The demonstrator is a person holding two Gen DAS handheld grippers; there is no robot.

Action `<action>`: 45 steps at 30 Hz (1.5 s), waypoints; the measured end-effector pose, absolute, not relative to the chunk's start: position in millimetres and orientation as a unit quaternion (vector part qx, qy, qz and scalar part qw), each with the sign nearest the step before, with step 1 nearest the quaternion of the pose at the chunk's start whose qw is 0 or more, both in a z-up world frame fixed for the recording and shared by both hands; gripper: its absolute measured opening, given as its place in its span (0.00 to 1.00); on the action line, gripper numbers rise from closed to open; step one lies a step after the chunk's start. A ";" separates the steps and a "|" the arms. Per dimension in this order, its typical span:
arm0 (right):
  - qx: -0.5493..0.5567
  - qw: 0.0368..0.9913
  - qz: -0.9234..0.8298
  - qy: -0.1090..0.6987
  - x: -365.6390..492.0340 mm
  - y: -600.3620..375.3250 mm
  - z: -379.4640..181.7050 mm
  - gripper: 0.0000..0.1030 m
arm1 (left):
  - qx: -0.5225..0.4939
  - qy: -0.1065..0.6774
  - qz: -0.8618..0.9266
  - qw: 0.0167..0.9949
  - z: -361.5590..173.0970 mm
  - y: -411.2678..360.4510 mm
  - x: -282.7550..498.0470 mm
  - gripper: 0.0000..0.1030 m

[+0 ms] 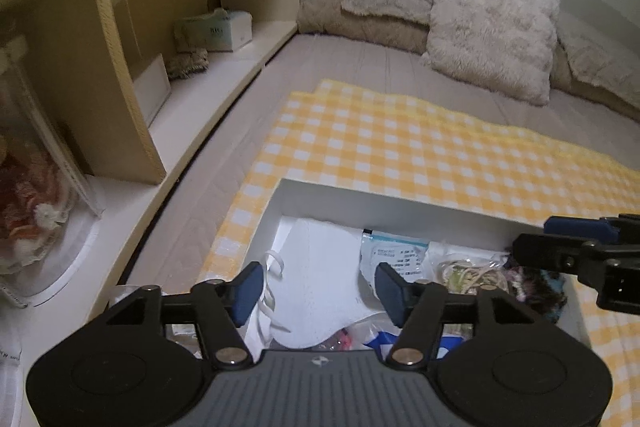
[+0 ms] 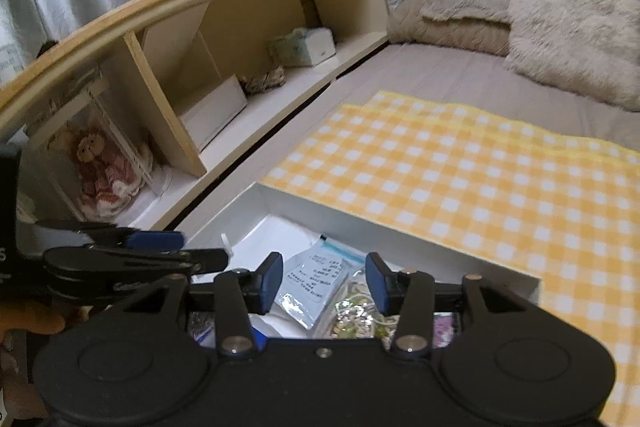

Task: Organize soft objects
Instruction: 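Lift both tools away from the box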

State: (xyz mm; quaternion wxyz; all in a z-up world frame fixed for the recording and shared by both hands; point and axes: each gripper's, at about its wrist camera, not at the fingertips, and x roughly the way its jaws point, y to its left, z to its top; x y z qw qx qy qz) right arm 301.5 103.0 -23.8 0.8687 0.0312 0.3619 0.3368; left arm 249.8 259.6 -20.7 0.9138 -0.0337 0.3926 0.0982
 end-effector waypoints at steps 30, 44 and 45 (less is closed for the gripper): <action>0.006 0.931 0.262 0.255 179.1 -4.8 62.8 1.00 | -0.033 0.271 0.043 0.961 63.2 189.8 106.9 1.00; -0.016 0.945 0.235 0.226 112.9 -40.7 67.4 1.00 | -0.001 0.279 0.036 0.960 38.3 162.6 58.8 1.00; -0.022 0.947 0.231 0.221 106.3 -42.7 66.4 1.00 | 0.000 0.279 0.035 0.960 37.3 161.5 56.5 1.00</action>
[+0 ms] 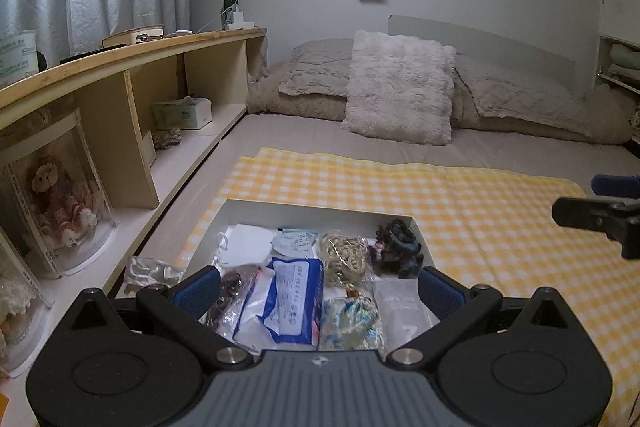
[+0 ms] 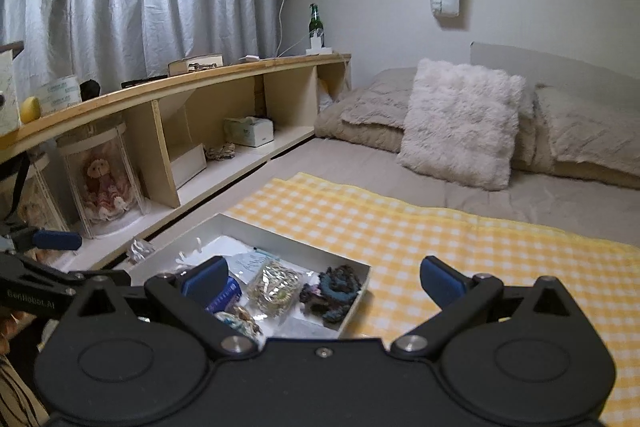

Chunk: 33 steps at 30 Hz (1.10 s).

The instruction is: Organize soft objects

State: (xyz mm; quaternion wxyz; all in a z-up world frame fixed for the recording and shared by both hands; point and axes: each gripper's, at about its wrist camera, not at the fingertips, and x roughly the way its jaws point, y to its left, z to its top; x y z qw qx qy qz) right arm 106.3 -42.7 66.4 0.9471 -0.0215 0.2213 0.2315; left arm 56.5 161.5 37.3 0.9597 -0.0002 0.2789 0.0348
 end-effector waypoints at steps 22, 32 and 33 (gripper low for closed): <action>-0.023 0.961 0.179 0.210 28.2 -61.3 32.8 1.00 | 0.032 0.271 0.018 0.962 21.4 137.8 20.7 1.00; -0.023 0.966 0.142 0.216 25.7 -63.6 27.6 1.00 | 0.037 0.264 0.006 0.964 22.5 134.4 19.0 1.00; -0.023 0.966 0.141 0.217 26.2 -63.9 27.4 1.00 | 0.037 0.265 0.006 0.964 22.4 133.8 19.5 1.00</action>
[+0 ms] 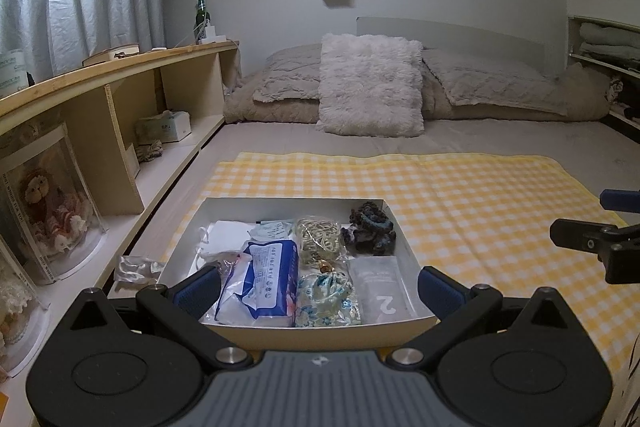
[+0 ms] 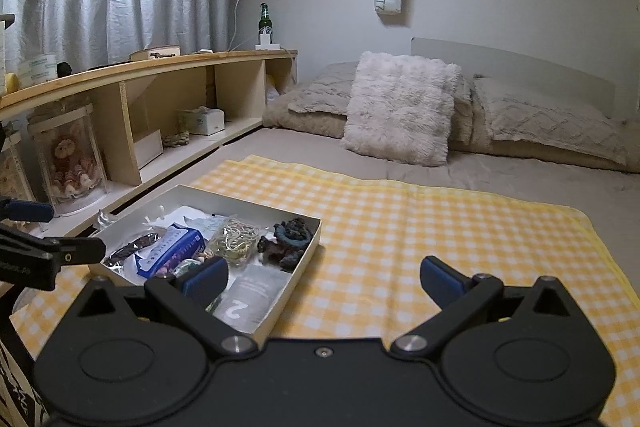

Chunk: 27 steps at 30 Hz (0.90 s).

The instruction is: Organize soft objects

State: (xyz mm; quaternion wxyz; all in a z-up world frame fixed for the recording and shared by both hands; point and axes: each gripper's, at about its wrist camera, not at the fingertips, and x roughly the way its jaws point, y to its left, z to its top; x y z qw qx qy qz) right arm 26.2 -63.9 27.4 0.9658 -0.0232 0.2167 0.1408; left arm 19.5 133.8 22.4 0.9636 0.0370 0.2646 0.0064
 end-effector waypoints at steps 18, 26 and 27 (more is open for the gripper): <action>-0.026 0.966 0.140 0.216 24.7 -61.5 27.6 1.00 | 0.039 0.265 0.006 0.963 21.3 131.9 20.2 1.00; -0.026 0.966 0.140 0.217 24.7 -60.9 27.5 1.00 | 0.039 0.265 0.006 0.964 21.4 131.6 20.4 1.00; -0.025 0.966 0.140 0.217 24.7 -60.8 27.5 1.00 | 0.039 0.264 0.006 0.964 21.3 131.5 20.4 1.00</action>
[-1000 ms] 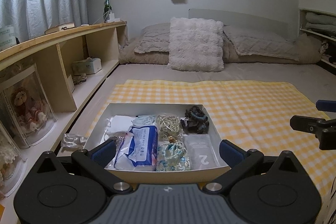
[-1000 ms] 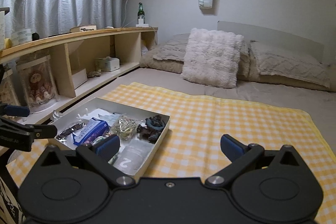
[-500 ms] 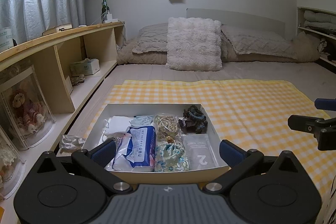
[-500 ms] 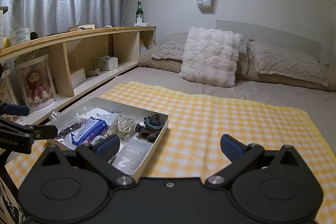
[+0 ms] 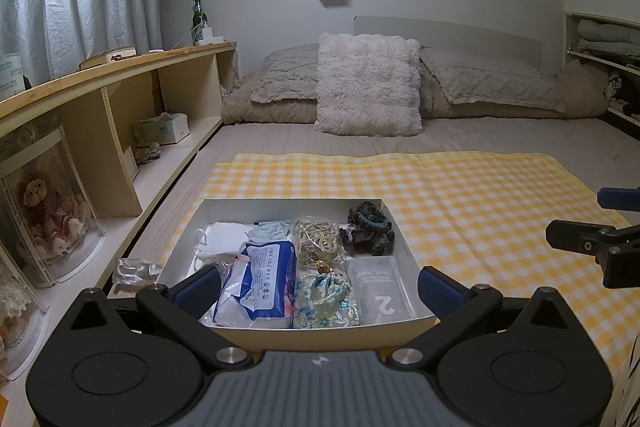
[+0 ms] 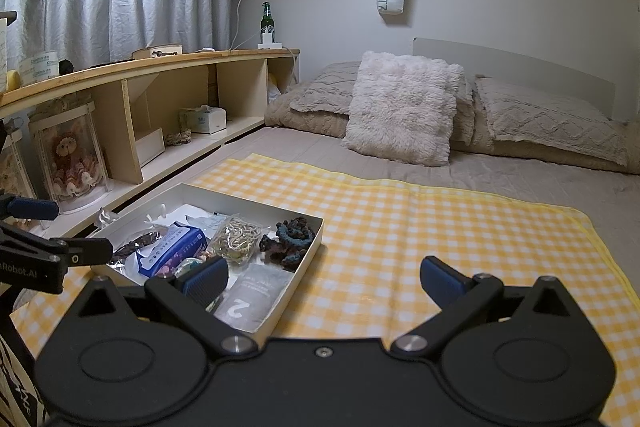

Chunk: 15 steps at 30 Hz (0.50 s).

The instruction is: Organize soft objects

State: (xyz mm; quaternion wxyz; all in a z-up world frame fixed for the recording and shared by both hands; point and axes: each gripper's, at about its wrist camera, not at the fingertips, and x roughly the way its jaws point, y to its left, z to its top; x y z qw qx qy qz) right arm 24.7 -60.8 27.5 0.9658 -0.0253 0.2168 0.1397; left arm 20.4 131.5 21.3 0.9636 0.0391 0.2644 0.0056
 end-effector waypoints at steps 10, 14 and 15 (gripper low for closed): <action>-0.029 0.965 0.143 0.216 24.0 -59.7 26.9 1.00 | 0.040 0.264 0.006 0.964 21.0 130.8 20.3 1.00; -0.029 0.965 0.144 0.216 23.7 -59.3 26.7 1.00 | 0.043 0.264 0.003 0.964 21.5 132.3 21.2 1.00; -0.029 0.965 0.144 0.216 23.8 -59.3 26.7 1.00 | 0.042 0.264 0.004 0.964 21.5 131.9 21.1 1.00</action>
